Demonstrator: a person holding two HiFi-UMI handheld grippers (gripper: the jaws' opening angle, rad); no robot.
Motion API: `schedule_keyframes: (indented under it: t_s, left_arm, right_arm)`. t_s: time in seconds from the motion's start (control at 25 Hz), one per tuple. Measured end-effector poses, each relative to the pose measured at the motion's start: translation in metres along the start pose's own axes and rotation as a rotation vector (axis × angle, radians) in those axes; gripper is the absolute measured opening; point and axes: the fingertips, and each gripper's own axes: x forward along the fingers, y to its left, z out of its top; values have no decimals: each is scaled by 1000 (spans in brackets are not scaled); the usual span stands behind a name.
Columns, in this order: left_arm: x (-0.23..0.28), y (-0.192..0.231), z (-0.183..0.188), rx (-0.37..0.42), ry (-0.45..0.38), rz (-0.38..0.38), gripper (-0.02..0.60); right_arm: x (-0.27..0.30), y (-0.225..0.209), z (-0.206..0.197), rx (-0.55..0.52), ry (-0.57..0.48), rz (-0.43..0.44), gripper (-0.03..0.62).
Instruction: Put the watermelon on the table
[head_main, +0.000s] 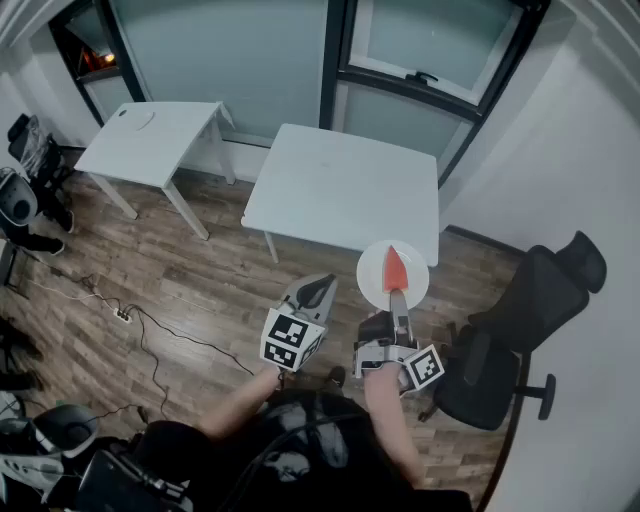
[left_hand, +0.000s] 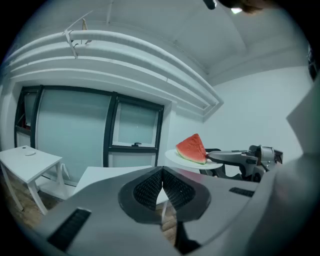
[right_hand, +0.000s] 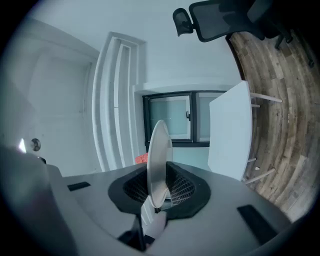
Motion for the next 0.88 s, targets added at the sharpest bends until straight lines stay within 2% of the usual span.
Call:
schedule_keyframes:
  t_s: [0.52, 0.88]
  left_arm:
    - [1, -4, -1, -39, 8, -34, 5]
    - [9, -18, -11, -74, 22, -45, 5]
  right_arm:
    - [4, 1, -13, -41, 36, -9, 74]
    - [-1, -3, 2, -6, 51, 41, 74]
